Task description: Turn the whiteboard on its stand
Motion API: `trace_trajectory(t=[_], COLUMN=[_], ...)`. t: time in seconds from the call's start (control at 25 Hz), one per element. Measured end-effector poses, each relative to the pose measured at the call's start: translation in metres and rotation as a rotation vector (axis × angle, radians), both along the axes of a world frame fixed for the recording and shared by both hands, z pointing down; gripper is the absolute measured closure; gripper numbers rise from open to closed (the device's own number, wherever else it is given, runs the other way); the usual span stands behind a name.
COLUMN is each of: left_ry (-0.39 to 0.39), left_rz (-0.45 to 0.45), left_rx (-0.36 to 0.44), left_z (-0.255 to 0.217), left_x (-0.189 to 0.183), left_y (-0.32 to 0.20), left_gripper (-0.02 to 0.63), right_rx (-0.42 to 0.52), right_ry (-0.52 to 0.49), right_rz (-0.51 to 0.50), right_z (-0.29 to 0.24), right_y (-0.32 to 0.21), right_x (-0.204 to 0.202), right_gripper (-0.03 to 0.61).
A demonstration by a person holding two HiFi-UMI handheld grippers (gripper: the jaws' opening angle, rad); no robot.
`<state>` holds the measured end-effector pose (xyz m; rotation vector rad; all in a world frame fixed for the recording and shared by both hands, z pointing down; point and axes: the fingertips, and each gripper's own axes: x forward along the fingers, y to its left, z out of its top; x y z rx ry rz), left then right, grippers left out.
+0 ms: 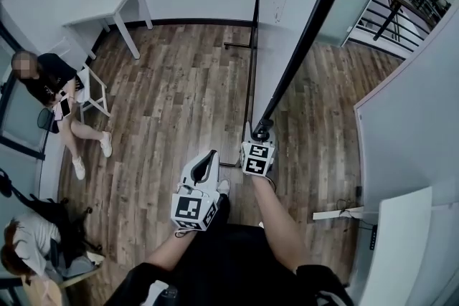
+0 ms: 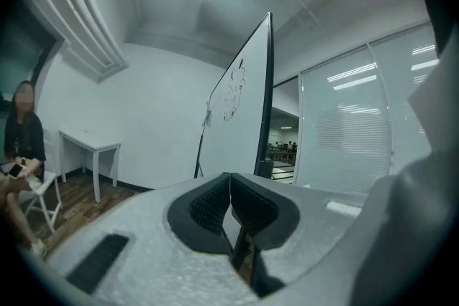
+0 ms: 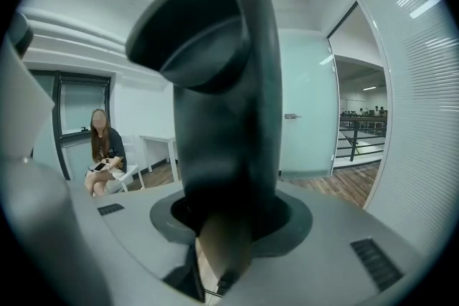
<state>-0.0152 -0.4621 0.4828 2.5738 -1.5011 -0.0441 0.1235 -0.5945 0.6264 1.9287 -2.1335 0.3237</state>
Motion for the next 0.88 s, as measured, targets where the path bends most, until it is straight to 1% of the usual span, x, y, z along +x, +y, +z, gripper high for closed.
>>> trace_trajectory(t=[0.32, 0.52, 0.68, 0.88], left_ry=[-0.007, -0.015, -0.016, -0.021], left_rz=[-0.059, -0.076, -0.091, -0.099], left_rx=[0.002, -0.008, -0.010, -0.006], left_z=[0.004, 0.003, -0.002, -0.007], left_x=[-0.009, -0.007, -0.009, -0.017], left_y=[0.079, 0.122, 0.147, 0.167], left_gripper=[0.597, 0.597, 0.597, 0.597], right_rx=[0.002, 0.003, 0.003, 0.003], right_ry=[-0.002, 0.002, 0.015, 0.021], right_rz=[-0.018, -0.019, -0.020, -0.020], right_z=[0.001, 0.003, 0.004, 0.006], right_y=[0.056, 0.085, 0.104, 0.123], right_x=[-0.004, -0.002, -0.003, -0.006], right_gripper=[0.434, 0.436, 0.436, 0.436])
